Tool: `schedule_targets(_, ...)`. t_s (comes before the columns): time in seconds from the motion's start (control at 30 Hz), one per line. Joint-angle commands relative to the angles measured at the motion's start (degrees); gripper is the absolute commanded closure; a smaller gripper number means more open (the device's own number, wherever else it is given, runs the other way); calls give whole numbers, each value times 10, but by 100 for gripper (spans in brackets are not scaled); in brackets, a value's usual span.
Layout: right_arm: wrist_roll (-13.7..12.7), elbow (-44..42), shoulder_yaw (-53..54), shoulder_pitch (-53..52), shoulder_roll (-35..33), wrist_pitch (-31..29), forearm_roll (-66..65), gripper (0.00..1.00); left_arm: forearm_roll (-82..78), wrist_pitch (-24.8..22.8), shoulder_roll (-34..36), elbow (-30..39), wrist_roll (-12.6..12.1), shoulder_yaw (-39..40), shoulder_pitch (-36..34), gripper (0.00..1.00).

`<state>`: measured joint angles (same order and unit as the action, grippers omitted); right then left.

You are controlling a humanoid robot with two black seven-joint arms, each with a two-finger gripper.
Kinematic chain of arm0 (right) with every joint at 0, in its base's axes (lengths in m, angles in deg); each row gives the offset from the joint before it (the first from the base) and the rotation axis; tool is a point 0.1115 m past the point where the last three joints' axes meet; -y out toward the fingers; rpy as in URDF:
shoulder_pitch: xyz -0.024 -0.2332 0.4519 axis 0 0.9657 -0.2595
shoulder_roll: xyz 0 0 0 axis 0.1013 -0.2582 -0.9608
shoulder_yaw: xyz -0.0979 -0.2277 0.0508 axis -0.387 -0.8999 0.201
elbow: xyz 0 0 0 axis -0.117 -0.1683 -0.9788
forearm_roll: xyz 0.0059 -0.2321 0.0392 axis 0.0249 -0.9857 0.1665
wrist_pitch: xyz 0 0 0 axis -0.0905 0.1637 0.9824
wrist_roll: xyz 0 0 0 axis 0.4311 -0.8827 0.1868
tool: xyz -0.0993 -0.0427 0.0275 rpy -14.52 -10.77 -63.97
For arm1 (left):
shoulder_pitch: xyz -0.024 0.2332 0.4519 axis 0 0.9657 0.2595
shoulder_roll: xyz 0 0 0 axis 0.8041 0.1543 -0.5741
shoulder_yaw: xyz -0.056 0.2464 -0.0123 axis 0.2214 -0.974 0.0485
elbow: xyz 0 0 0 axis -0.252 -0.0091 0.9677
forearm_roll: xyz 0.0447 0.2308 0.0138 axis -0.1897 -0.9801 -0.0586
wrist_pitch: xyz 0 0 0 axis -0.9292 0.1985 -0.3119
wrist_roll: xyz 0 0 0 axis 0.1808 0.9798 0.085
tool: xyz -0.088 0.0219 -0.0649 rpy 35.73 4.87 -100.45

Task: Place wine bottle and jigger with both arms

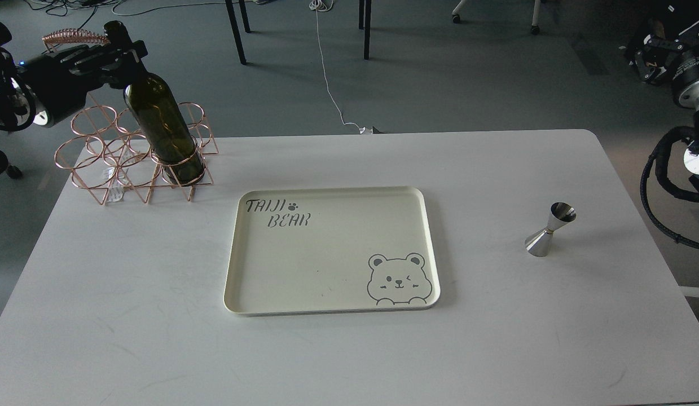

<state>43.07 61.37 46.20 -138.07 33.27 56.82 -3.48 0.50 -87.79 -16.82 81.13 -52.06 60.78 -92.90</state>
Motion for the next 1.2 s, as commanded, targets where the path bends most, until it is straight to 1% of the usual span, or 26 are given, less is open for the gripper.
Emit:
schedule_targets(0.0,0,0,0,0,0,0,0,3,-3,1,-1,0,1,-1,1,21)
schedule_targets(0.13,0,0,0,0,0,0,0,3,-4,-1,0,-1,1,-2,4,53)
schedule_targets(0.23,0,0,0,0,0,0,0,3,-5,-2,0,-3,1,-3,5,70)
schedule_targets(0.27,0,0,0,0,0,0,0,3,-6,-2,0,-3,2,-3,5,74)
schedule_targets(0.37,0,0,0,0,0,0,0,3,-5,-3,0,-3,2,-3,4,75)
schedule_targets(0.43,0,0,0,0,0,0,0,3,-3,-3,0,-3,1,-5,4,72)
schedule_targets(0.47,0,0,0,0,0,0,0,3,-3,-3,0,-3,1,-5,4,67)
schedule_targets(0.53,0,0,0,0,0,0,0,3,-2,-2,0,-3,0,-5,4,33)
schedule_targets(0.57,0,0,0,0,0,0,0,3,-2,-1,-1,-3,0,-5,4,27)
schedule_targets(0.83,0,0,0,0,0,0,0,3,-1,0,-1,-3,0,-5,4,25)
schedule_targets(0.93,0,0,0,0,0,0,0,3,0,0,-1,-3,0,-4,4,22)
schedule_targets(1.03,0,0,0,0,0,0,0,3,15,1,-4,-3,0,4,4,14)
schedule_targets(1.07,0,0,0,-1,0,0,0,3,29,1,-9,-3,-1,5,-1,12)
schedule_targets(1.17,0,0,0,0,-1,0,0,3,98,1,-5,-3,2,7,-4,4)
